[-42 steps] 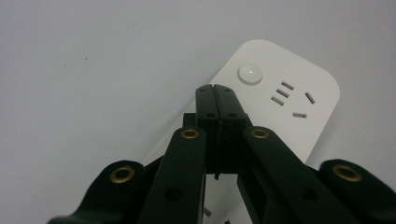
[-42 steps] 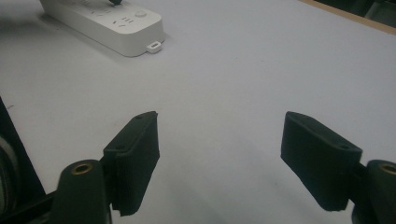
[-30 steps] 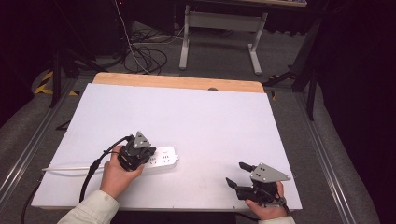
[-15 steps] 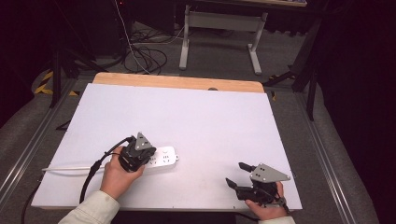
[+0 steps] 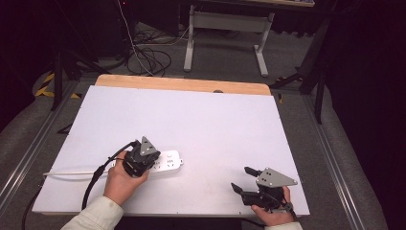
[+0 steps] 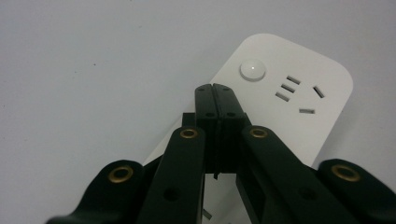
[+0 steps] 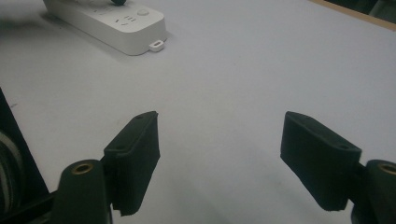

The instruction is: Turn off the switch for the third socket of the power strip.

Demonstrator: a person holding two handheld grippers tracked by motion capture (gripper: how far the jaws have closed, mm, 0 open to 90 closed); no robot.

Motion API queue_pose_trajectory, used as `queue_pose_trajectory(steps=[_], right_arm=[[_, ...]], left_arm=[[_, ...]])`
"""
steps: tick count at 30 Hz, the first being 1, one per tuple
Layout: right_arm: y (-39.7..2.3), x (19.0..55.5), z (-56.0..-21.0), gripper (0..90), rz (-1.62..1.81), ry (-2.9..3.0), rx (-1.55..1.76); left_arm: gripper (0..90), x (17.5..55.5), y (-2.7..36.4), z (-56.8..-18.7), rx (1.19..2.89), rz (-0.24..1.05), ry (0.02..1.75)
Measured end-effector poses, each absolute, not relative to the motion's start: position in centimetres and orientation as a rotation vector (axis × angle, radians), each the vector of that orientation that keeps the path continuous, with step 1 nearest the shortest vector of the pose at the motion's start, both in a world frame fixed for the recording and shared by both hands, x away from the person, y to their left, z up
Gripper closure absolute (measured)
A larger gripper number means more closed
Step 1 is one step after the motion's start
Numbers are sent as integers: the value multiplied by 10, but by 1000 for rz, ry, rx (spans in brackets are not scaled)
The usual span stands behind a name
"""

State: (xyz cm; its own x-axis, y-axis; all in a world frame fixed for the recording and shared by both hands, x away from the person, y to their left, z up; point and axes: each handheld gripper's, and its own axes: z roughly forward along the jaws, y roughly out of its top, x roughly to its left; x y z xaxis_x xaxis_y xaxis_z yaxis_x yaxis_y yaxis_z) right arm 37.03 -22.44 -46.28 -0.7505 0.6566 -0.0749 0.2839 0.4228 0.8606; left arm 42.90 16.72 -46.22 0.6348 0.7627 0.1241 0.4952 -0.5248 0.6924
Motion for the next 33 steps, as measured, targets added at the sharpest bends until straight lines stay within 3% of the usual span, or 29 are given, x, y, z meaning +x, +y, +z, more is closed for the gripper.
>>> queue_pose_trajectory(steps=[33], right_arm=[[-223, 370, -463, 285, 1260, 2287, 798]], left_arm=[[900, 432, 170, -463, 2206, 515, 1000]])
